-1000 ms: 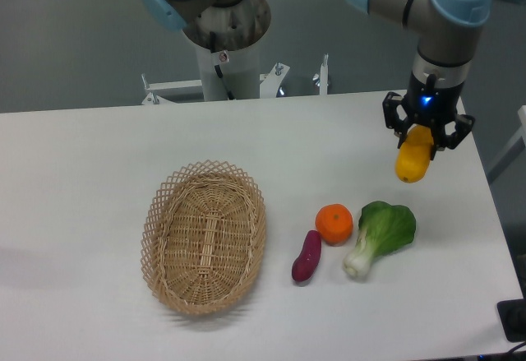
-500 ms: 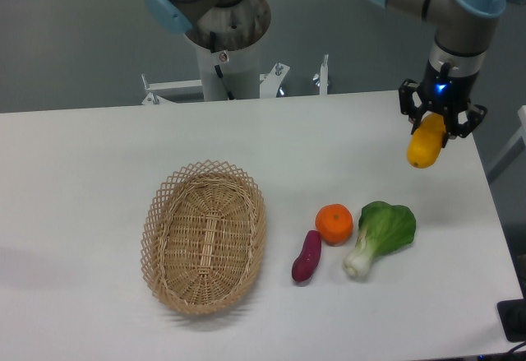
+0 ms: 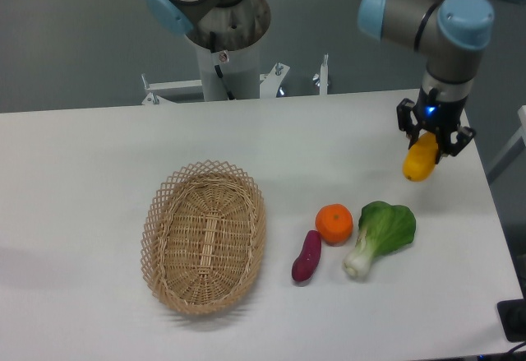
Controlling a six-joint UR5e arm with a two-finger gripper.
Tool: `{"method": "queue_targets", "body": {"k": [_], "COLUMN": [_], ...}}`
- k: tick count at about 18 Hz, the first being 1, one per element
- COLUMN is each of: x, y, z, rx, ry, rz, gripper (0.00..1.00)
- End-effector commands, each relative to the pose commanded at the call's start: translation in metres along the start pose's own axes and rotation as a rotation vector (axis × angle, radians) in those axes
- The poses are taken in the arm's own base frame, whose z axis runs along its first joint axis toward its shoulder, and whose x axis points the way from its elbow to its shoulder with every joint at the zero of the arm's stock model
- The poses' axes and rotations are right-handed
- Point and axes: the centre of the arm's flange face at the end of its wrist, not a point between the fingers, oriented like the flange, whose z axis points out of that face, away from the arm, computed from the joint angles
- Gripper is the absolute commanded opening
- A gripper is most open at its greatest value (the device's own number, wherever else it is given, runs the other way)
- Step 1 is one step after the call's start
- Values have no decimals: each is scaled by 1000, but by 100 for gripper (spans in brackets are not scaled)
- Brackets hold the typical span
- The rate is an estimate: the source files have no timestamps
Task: Place the mango on the table
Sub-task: 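Lower the yellow mango held in the gripper toward the table surface, then open the gripper to release the mango onto the table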
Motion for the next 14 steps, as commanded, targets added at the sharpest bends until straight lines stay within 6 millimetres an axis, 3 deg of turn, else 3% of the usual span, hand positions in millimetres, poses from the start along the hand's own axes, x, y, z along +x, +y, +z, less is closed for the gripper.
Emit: {"method": "queue_targets", "body": {"k": [4, 11, 13, 14], "x": [20, 30, 30, 30], "y": [0, 1, 1, 1], "z": [28, 37, 38, 38], "rx": [5, -7, -7, -7], "ry": [64, 88, 90, 88], "rz": [3, 7, 7, 5], "gripper": [46, 46, 54, 66]}}
